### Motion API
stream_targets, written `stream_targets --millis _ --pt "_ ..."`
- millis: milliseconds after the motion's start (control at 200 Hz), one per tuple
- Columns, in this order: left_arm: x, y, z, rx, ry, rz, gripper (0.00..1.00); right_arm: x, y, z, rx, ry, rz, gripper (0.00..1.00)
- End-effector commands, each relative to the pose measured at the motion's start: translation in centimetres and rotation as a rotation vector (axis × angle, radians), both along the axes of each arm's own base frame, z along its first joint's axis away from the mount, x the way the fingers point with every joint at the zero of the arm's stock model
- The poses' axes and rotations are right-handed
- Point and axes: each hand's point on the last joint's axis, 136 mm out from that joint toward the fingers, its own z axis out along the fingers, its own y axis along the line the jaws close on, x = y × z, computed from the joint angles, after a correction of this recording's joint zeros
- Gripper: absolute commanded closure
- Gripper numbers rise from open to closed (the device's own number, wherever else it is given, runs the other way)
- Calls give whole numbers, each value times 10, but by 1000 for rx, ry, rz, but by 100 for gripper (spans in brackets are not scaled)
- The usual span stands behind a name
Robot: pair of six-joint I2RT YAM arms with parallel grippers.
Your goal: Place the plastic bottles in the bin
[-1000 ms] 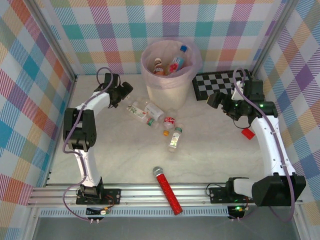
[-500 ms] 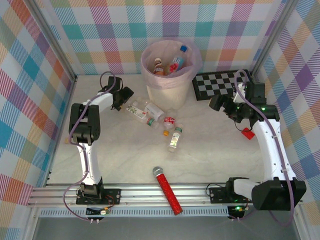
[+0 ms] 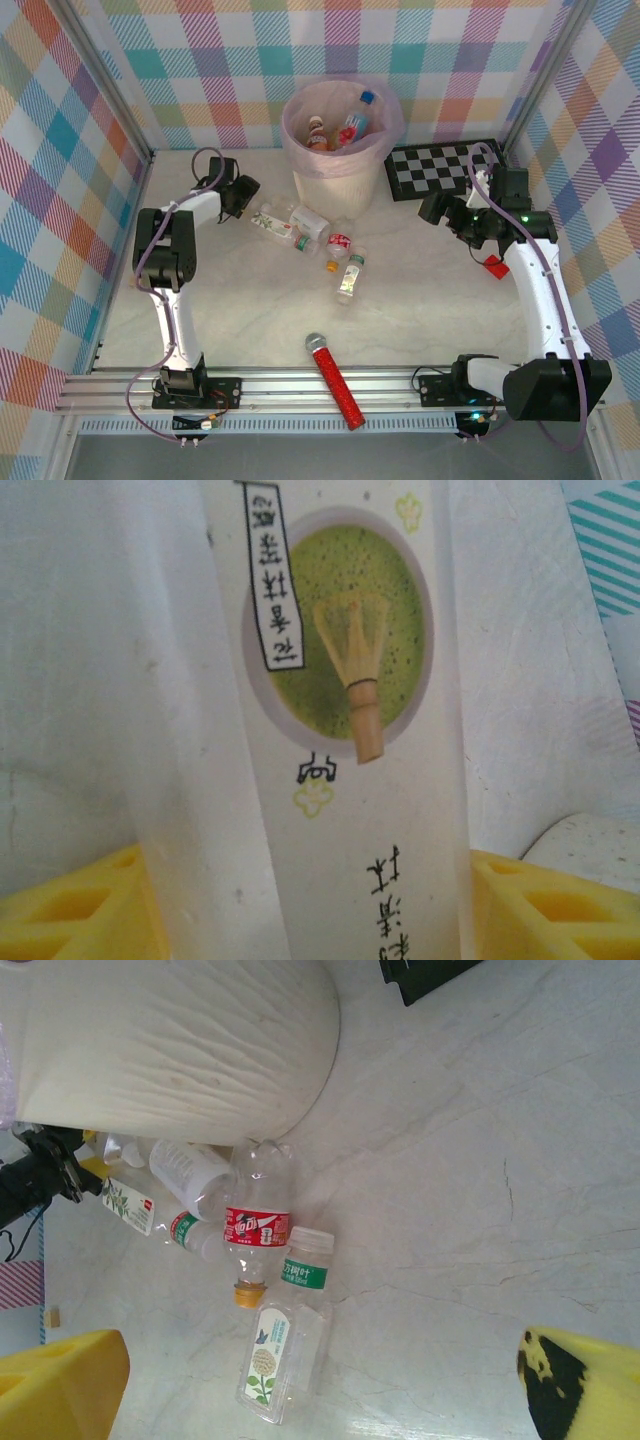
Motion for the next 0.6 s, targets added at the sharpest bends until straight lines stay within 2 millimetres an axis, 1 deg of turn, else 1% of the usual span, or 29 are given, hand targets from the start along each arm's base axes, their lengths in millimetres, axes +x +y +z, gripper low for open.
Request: stream_targets --millis 0,85,145,330,495,555,595 --pt "1 12 58 25 -107 -6 39 -3 -3 3 -9 -16 -2 1" --pt "-3 13 88 54 -157 -27 41 -2 -3 4 -9 -18 -3 1" --pt "-8 14 114 70 -199 -42 42 -1 -3 3 -7 -13 -5 1" --pt "-31 13 210 102 -388 -71 42 2 -2 -2 13 0 -13 0" --pt "-59 1 309 163 -616 -128 44 3 -1 -7 27 7 -31 0" --pt "-68 -10 340 189 -693 -153 46 3 -2 -11 30 16 -38 0" --pt "-73 -19 357 204 -735 -178 48 3 -1 -10 37 14 -36 0"
